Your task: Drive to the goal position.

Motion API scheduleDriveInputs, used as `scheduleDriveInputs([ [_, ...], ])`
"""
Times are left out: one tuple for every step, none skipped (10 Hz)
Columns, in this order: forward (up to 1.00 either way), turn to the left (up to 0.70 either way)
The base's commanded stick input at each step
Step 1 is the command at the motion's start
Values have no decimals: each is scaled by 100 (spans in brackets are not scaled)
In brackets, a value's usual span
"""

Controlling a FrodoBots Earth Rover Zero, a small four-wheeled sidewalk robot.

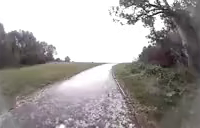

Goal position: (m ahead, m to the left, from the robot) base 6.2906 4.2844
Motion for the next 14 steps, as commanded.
scheduleDriveInputs([
  [100,0],
  [100,0],
  [100,0],
  [100,0],
  [100,0],
  [100,0],
  [48,13],
  [0,0],
  [0,0],
  [0,0],
  [-7,0],
  [-63,0],
  [-100,-6],
  [-100,-24],
])
